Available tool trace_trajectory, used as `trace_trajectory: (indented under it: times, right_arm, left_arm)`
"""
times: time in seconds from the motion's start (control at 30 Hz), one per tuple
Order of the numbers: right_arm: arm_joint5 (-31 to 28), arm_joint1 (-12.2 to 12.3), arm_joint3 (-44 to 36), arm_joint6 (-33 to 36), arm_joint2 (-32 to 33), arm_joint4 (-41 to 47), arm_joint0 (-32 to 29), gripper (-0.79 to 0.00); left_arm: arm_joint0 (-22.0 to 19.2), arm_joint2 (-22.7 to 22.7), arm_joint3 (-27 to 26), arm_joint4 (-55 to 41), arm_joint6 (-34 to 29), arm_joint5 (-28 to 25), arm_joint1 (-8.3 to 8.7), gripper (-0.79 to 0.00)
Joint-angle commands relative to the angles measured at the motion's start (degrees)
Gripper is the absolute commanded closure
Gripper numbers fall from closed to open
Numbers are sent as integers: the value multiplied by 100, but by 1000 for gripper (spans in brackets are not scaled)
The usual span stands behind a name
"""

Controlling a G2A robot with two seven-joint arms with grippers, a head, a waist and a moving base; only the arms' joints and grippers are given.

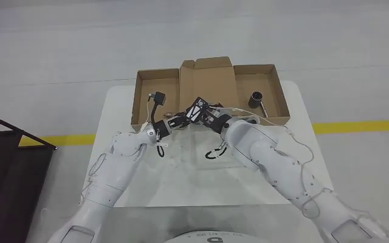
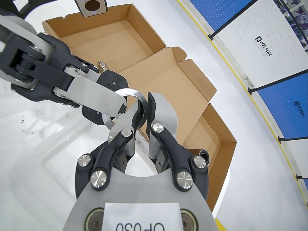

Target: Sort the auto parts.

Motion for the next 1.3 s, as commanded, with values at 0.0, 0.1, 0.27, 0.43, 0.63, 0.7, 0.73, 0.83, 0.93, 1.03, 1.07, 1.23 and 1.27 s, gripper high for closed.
trace_trajectory:
  times: [0.0, 0.1, 0.27, 0.43, 0.63, 0.7, 0.73, 0.83, 0.93, 1.03, 1.07, 1.23, 1.27]
  right_arm:
    - [-14, -14, -13, 9, -9, -30, -4, 0]
    - [-46, -36, -37, 15, -16, -69, -22, 0]
    - [-109, -57, -99, -71, 54, -36, -98, -206]
    - [-53, -40, -244, -143, 249, -138, -297, -277]
    - [-87, 20, -511, -502, 646, -188, -680, -296]
    - [-33, 47, -567, -621, 823, -216, -838, -305]
    - [15, 68, -607, -699, 957, -249, -979, -308]
    - [49, 108, -673, -864, 1229, -254, -1269, -311]
    - [45, 132, -705, -1014, 1419, -246, -1483, -314]
    - [21, 141, -708, -1129, 1517, -263, -1620, -339]
    - [25, 141, -700, -1152, 1539, -273, -1649, -360]
    - [85, 124, -678, -1156, 1568, -331, -1713, -440]
    - [93, 122, -672, -1150, 1571, -331, -1719, -471]
  left_arm:
    - [5, -5, -6, -2, 8, 3, 6, 0]
    - [8, -6, -14, 12, 27, 13, 14, 0]
    - [18, -5, -18, 132, 132, 74, 26, 0]
    - [47, -34, -26, 183, 185, 79, 45, 0]
    - [91, -114, -96, 280, 239, 28, 78, 0]
    - [114, -199, -161, 358, 310, -1, 99, 0]
    - [136, -300, -227, 420, 367, -17, 121, 0]
    - [175, -659, -313, 733, 537, 3, 198, 0]
    - [182, -1056, -219, 1127, 776, 181, 277, 0]
    - [85, -1337, 137, 1526, 1039, 398, 332, 0]
    - [16, -1390, 307, 1786, 1142, 419, 350, 0]
    - [-393, -1298, 1288, 2568, 1509, 518, 357, 0]
    - [-456, -1254, 1401, 2647, 1542, 530, 351, 0]
